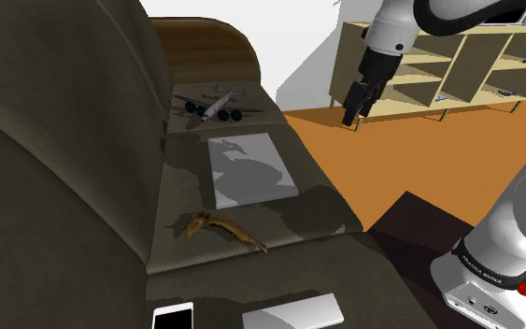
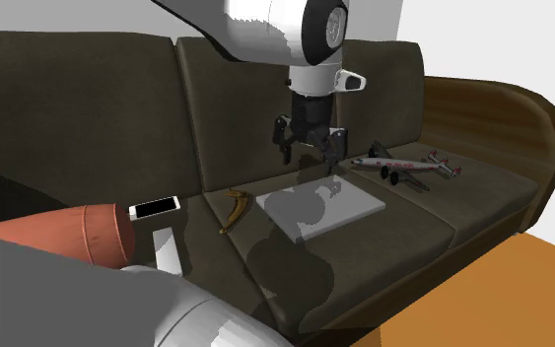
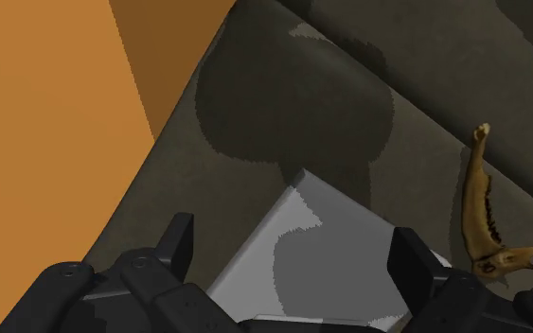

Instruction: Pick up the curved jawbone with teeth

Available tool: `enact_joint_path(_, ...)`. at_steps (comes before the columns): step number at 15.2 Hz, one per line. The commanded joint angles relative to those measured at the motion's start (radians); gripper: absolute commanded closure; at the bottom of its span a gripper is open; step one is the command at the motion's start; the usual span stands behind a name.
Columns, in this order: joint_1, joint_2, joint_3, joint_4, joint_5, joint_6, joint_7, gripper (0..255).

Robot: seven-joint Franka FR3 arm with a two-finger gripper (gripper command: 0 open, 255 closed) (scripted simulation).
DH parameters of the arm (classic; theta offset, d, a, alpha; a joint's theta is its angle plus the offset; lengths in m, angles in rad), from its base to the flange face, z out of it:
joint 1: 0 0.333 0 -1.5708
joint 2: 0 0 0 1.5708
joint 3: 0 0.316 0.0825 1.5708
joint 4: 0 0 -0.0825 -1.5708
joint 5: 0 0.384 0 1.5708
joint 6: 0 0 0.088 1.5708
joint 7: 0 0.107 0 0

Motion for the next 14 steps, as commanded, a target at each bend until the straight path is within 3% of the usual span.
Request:
enact_joint_path(1,0.018,0.041,0.04,-0.012,0.013,0.062,0.031,0)
enact_joint_path(8,0.055,0.223,0.166,0.004,0.015,0.251,0.135,0)
enact_joint_path(14,0.067,0.417,0.272,0.067,-0.051,0.392,0.255,0)
